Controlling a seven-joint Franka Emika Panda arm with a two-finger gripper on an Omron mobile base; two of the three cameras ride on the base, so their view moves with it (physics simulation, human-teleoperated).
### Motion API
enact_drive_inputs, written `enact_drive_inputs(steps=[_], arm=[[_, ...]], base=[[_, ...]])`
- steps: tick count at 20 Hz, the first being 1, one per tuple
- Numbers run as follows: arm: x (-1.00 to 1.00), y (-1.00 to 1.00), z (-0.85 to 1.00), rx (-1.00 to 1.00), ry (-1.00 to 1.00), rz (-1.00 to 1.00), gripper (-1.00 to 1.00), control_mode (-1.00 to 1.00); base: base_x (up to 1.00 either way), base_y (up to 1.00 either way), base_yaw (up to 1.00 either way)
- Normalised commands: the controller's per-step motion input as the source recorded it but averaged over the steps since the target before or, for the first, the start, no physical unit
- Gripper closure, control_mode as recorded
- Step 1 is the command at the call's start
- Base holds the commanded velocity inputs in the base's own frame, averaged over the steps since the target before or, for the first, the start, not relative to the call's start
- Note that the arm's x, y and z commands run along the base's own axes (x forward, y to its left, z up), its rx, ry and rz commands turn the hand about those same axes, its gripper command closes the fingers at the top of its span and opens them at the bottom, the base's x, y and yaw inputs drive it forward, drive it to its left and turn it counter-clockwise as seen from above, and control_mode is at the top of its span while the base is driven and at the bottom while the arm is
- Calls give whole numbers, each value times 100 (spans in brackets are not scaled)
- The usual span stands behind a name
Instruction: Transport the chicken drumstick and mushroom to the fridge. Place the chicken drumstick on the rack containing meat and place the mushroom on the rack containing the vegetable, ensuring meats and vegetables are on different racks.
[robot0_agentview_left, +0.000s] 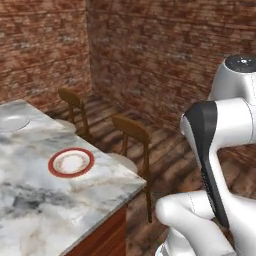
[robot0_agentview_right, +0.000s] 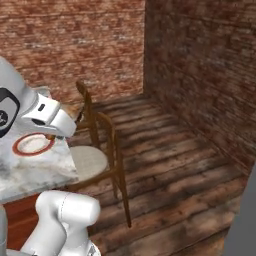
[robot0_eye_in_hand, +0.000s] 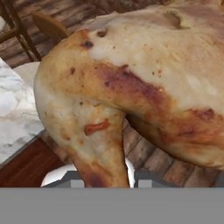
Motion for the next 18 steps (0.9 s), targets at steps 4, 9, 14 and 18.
enact_drive_inputs(steps=[4,9,14,18], arm=[[0,0,0,0,0,0,100,100],[0,0,0,0,0,0,100,100],[0,0,0,0,0,0,100,100],[0,0,0,0,0,0,100,100]], base=[[26,-11,-82],[22,-55,-69],[2,-61,-60],[2,-41,-57]])
